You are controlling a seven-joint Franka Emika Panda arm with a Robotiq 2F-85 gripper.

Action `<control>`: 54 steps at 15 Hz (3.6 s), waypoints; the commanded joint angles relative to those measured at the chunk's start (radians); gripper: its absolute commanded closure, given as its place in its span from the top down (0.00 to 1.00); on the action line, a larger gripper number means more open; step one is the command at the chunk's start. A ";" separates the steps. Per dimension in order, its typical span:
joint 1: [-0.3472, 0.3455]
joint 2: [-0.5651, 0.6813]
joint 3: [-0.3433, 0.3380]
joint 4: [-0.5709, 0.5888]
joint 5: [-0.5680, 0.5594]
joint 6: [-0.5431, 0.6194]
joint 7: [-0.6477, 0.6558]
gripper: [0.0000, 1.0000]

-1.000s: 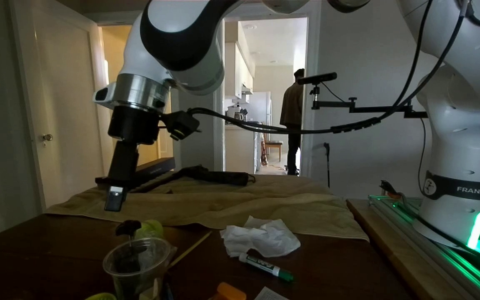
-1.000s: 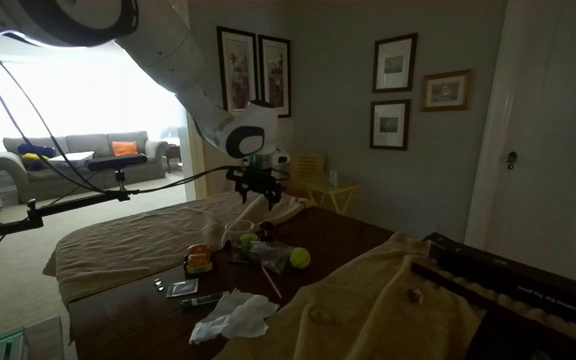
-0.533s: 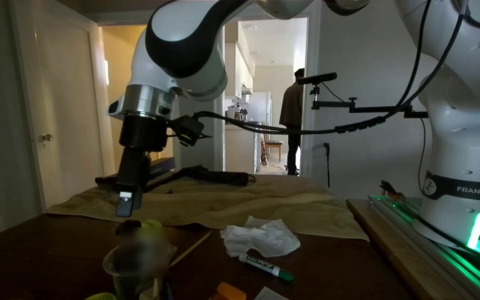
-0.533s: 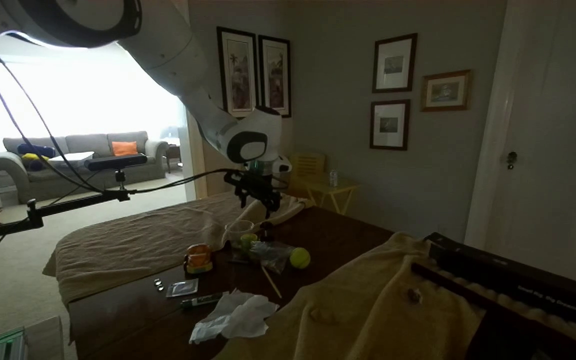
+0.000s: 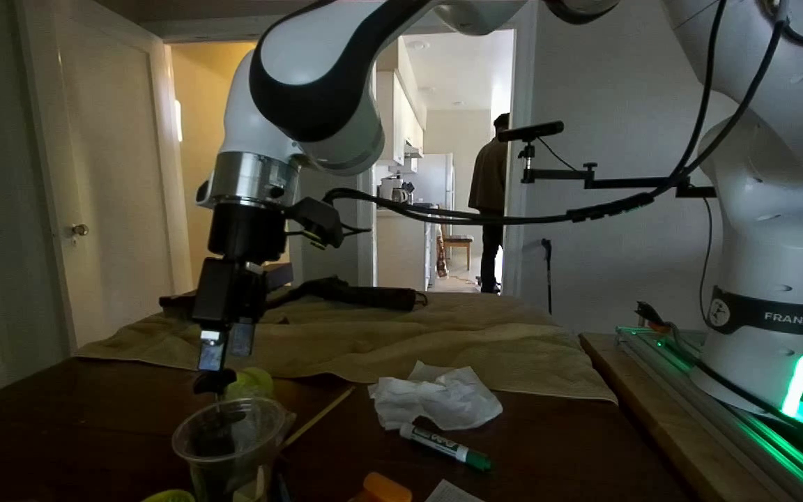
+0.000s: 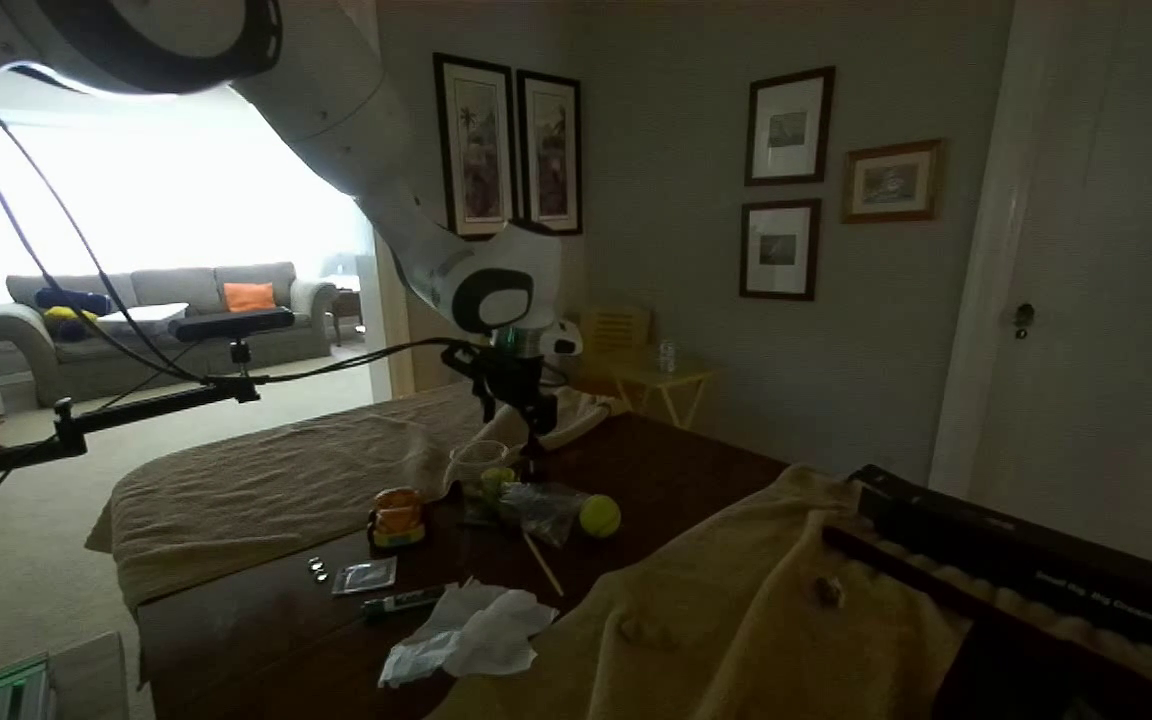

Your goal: Move the black clamp forwards.

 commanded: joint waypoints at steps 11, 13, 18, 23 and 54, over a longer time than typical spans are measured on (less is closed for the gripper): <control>0.079 0.001 -0.095 0.000 -0.169 0.066 0.132 1.00; 0.079 0.001 -0.096 0.000 -0.170 0.066 0.132 1.00; 0.080 0.000 -0.098 -0.001 -0.173 0.076 0.133 1.00; 0.090 0.009 -0.117 0.006 -0.181 0.083 0.172 1.00; 0.156 0.050 -0.166 0.038 -0.306 0.061 0.228 0.11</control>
